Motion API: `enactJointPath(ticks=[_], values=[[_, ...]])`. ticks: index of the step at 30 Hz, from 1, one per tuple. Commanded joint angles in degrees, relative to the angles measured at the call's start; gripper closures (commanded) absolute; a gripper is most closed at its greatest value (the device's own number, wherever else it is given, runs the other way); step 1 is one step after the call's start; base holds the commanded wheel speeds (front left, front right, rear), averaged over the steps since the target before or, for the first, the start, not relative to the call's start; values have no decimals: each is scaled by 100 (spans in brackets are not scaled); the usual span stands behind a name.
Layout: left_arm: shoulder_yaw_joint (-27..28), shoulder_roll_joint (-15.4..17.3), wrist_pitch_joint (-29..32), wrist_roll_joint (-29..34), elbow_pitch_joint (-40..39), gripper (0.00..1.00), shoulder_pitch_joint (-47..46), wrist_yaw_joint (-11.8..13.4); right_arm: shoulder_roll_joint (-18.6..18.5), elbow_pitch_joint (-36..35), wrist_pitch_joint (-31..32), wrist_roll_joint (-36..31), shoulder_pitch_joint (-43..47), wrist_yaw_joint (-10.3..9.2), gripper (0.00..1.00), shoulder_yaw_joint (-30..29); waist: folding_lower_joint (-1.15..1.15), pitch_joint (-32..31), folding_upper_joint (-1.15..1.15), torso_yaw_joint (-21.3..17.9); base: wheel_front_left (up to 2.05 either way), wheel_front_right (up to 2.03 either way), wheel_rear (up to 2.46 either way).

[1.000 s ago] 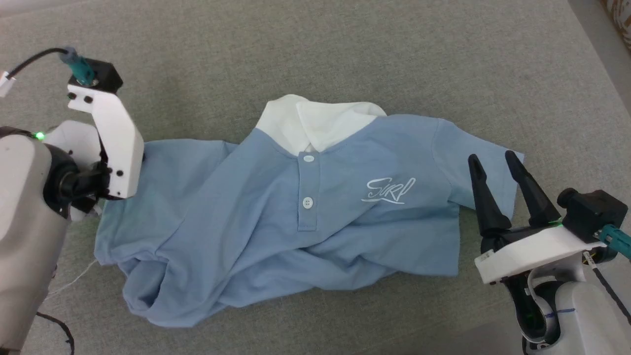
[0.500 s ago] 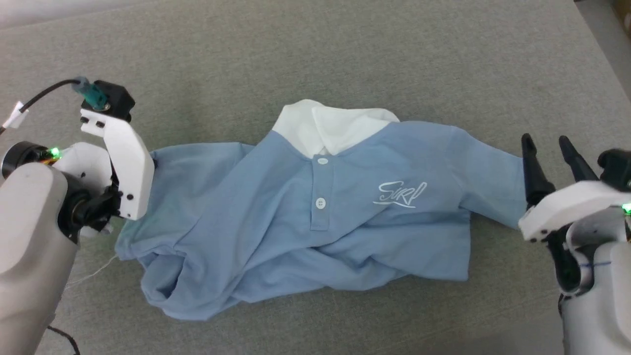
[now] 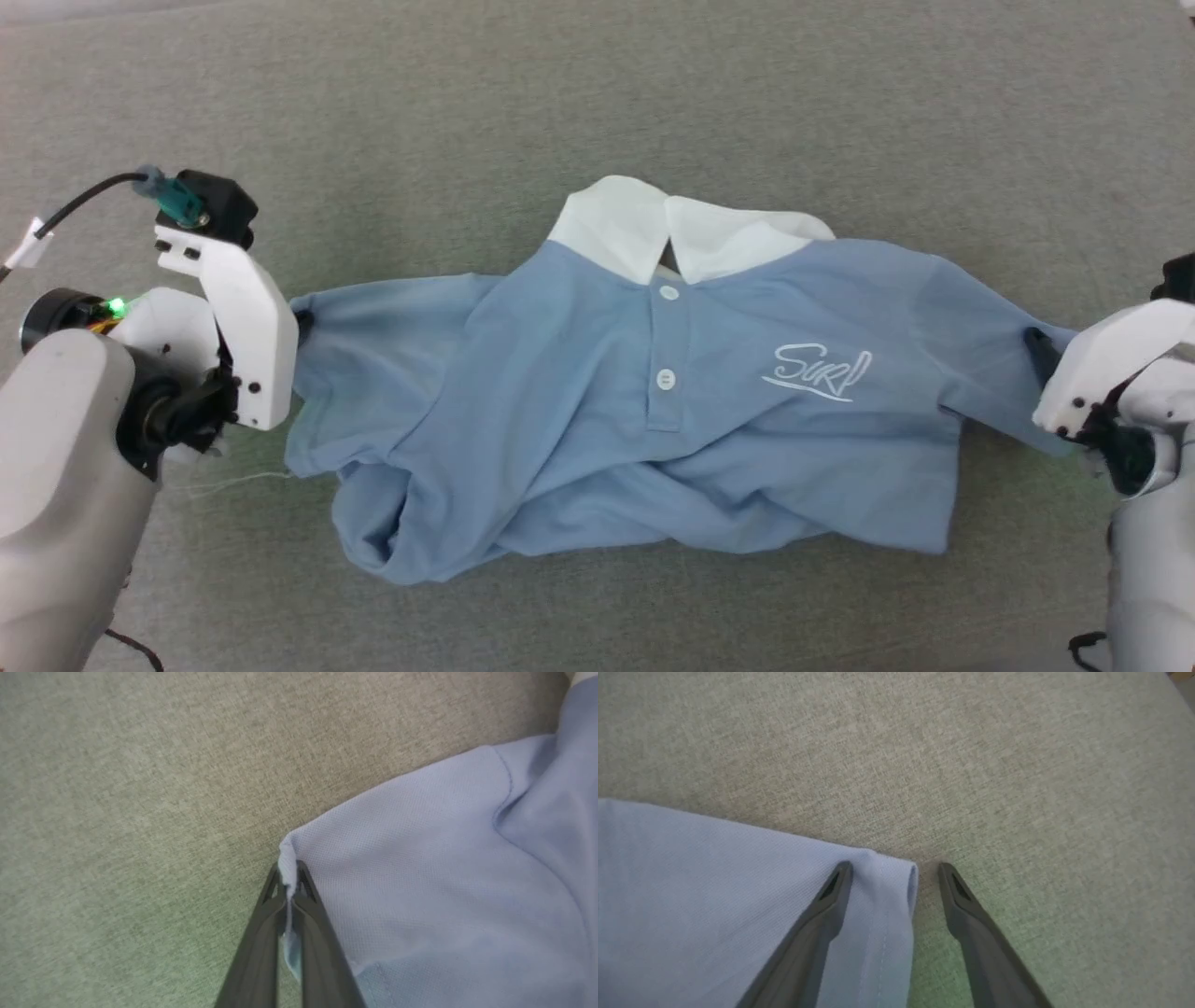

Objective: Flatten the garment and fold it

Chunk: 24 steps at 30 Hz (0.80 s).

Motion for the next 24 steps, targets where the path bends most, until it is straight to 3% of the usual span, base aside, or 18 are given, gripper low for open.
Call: enactJointPath(ticks=[1, 2, 3, 7, 13, 19, 24], values=[[-20, -23, -8, -13, 27, 100, 124, 1, 73, 158, 230, -79, -3, -4, 45, 0, 0, 21, 0, 92, 0, 0, 0], [-27, -36, -18, -19, 26, 100, 120, -3, 73, 206, 457, -122, -14, -4, 86, 1, 0, 20, 0, 111, 0, 0, 0], [-32, -44, -28, -24, 27, 100, 118, -7, 73, 229, 683, -144, -19, -4, 100, 21, 0, 16, 0, 124, 0, 0, 0], [-83, -7, -126, 41, -12, 100, 85, -53, 73, -2, 1268, -261, -24, -4, 100, 136, 0, -13, 0, 156, 0, 0, 0], [-147, 160, -626, 241, -113, 100, -48, -184, -16, -822, 1607, -417, -73, -4, 100, 545, 0, -174, 0, 197, 0, 0, 0], [-149, 389, -1386, 505, -276, 100, -393, -260, -555, -1700, 1680, -304, -387, -4, 100, 1329, 0, -310, 0, 281, 0, 0, 0], [98, 525, -1973, 760, -368, 100, -1001, -206, -1057, -2011, 1461, -236, -1137, -4, 100, 1893, 0, -114, 0, 364, 0, 0, 0]])
